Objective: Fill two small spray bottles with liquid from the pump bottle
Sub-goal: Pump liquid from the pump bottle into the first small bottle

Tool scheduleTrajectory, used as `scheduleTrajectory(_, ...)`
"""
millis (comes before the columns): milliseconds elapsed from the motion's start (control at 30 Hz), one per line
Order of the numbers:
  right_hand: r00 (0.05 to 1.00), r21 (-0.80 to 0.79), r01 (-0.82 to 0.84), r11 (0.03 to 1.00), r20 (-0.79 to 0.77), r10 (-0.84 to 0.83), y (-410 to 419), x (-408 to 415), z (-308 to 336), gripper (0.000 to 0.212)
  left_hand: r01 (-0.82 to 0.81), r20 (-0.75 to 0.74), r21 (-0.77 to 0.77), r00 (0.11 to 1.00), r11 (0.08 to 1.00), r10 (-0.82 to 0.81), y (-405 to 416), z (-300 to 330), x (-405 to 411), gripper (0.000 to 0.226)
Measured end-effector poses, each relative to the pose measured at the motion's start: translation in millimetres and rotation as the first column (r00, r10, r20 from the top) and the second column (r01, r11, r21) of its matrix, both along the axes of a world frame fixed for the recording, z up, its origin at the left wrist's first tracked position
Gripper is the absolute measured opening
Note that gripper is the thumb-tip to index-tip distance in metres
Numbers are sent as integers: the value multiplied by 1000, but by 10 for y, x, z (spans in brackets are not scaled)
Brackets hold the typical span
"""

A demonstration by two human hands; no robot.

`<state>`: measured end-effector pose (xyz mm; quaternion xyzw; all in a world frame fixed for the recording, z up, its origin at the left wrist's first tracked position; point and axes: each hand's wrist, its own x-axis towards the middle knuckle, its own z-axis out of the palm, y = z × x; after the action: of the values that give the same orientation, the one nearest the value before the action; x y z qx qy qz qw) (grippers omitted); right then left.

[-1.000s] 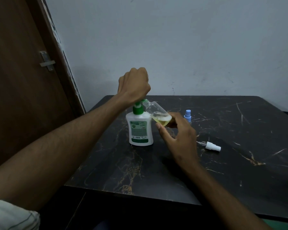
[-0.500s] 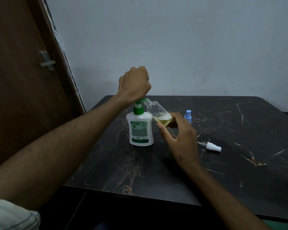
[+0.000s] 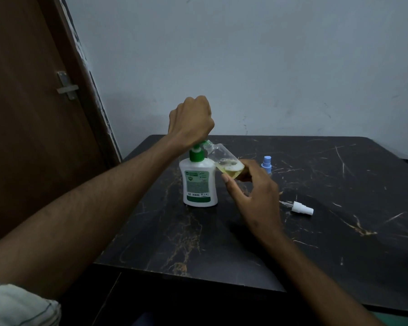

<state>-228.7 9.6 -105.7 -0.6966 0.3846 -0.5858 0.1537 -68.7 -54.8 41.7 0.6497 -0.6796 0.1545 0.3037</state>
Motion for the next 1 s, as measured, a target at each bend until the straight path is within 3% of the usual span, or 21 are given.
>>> scheduleTrajectory(1000, 1000, -12, 7, 1000, 2, -7, -9, -8, -5, 30, -3, -7, -15, 1000, 1000, 3, -16, 22, 10, 19)
